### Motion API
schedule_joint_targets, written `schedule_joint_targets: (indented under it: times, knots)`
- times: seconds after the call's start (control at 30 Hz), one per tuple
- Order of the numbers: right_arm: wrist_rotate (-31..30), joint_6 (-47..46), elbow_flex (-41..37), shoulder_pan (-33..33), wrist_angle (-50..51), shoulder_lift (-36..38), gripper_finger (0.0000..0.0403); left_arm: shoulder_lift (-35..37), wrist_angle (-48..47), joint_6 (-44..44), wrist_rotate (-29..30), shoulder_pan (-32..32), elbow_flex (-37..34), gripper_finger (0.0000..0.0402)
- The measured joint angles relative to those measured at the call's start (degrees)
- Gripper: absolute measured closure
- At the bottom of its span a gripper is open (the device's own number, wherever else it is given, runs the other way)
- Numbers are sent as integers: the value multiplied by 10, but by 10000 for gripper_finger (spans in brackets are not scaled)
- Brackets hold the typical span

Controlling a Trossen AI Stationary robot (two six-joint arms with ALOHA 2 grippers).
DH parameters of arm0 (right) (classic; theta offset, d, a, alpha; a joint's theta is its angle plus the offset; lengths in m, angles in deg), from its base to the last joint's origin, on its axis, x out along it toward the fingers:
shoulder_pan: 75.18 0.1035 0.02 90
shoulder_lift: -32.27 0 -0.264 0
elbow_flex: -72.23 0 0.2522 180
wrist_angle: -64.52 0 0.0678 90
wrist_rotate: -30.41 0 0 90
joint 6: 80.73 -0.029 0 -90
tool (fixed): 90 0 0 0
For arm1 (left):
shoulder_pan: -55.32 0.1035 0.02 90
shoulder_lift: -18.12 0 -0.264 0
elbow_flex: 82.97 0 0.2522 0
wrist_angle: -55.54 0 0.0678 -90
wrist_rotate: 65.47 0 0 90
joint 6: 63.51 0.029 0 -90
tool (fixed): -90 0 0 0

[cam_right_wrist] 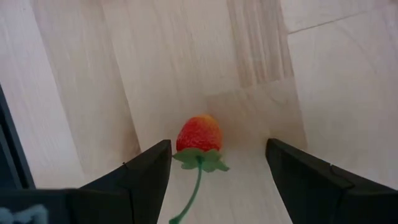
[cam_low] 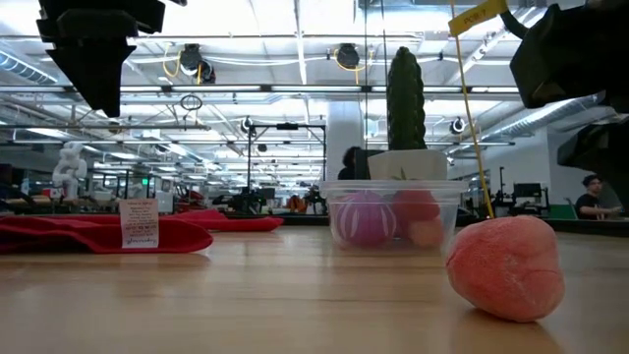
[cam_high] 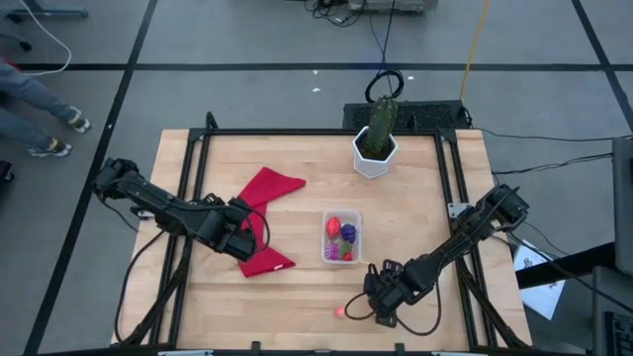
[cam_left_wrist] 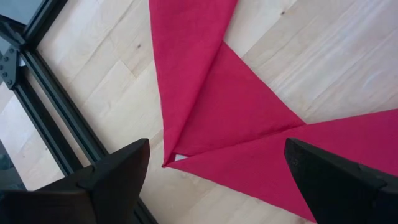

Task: Pick and placing Produce into tupperware
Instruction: Put the red strawberry into the transparent bin

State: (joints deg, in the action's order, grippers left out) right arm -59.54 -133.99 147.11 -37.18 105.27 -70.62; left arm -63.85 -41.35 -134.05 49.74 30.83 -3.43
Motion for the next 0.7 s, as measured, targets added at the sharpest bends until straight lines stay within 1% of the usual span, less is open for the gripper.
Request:
schedule_joint_targets:
  times: [0.7]
  knots:
    - [0, 5, -1, 0, -7, -2, 145, 0, 2, 0, 0, 0, 0, 23]
